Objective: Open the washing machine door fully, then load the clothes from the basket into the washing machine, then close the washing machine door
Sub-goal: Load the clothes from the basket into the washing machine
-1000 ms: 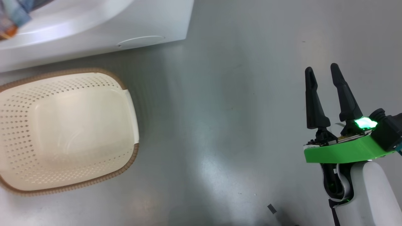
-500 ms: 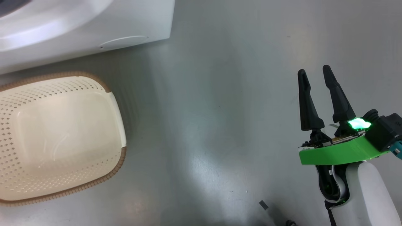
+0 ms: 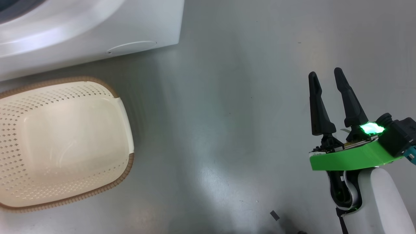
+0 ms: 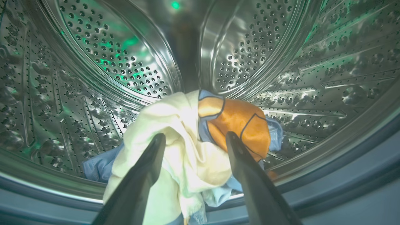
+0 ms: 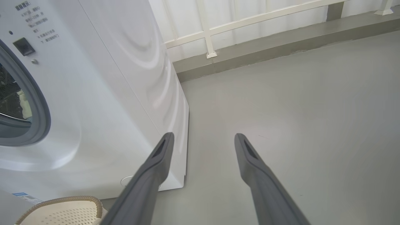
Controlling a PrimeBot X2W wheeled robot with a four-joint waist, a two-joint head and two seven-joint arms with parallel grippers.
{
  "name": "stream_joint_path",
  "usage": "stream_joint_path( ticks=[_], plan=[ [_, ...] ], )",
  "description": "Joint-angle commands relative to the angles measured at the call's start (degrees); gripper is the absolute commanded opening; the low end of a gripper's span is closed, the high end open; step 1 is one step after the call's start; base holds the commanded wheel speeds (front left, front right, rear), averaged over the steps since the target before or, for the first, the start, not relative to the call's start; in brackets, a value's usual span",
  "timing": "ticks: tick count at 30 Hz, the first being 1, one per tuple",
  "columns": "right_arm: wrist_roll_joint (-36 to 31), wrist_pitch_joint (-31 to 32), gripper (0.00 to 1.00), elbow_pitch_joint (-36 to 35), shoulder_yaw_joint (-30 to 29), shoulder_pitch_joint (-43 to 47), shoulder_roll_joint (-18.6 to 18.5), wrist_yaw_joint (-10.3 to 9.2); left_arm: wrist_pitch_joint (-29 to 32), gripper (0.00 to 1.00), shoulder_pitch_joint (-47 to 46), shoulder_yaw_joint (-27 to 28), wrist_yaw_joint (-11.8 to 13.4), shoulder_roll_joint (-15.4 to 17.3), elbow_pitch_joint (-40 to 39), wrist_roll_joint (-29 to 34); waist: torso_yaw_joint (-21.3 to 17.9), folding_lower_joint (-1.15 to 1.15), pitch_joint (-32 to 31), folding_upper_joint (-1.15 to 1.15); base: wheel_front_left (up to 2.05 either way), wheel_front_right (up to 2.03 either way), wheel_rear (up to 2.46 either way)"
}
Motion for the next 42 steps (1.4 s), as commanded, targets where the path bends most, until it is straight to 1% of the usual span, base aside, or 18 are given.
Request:
stream_joint_path(
  ticks=[1, 12, 24, 27, 33, 42],
  plan=[
    [0.37, -0.27, 1.0, -1.1, 1.22, 0.7, 0.31, 0.08, -0.3, 1.0, -0.98, 0.38, -0.09, 3.22, -1.31, -0.79, 0.23, 0.0, -0.25, 0.0, 0.0, 0.0, 0.0],
    [-0.77, -0.27, 1.0, -1.03, 0.41, 0.95, 0.31, 0.08, -0.3, 1.0, 2.81, -1.55, -0.09, 2.96, -2.54, -3.95, 1.38, 0.0, -1.43, 0.0, 0.0, 0.0, 0.0],
    [-1.96, -0.27, 1.0, -0.77, -0.18, 1.29, 0.31, 0.08, -0.3, 1.0, 8.29, -0.37, -0.09, 2.01, -6.18, -5.14, 2.63, 0.0, -3.43, 0.0, 0.0, 0.0, 0.0],
    [-2.2, -0.27, 1.0, -0.74, -0.42, 1.38, 0.31, 0.08, -0.3, 1.0, 9.92, 1.58, -0.09, 1.62, -8.58, -5.63, 3.04, 0.0, -3.84, 0.0, 0.0, 0.0, 0.0],
    [-2.46, -0.27, 1.0, -0.69, -0.97, 1.81, 0.23, 0.08, -0.3, 1.0, 16.56, 4.57, -0.09, 0.79, -14.05, -5.16, 3.87, 0.0, -5.34, 0.0, 0.0, 0.0, 0.0],
    [-2.59, -0.27, 1.0, -0.69, -1.84, 2.49, -0.35, 0.08, -0.3, 1.0, 26.61, 8.7, -0.09, -0.9, -22.09, -2.76, 5.32, 0.0, -7.34, 0.0, 0.0, 0.0, 0.0]
  ],
)
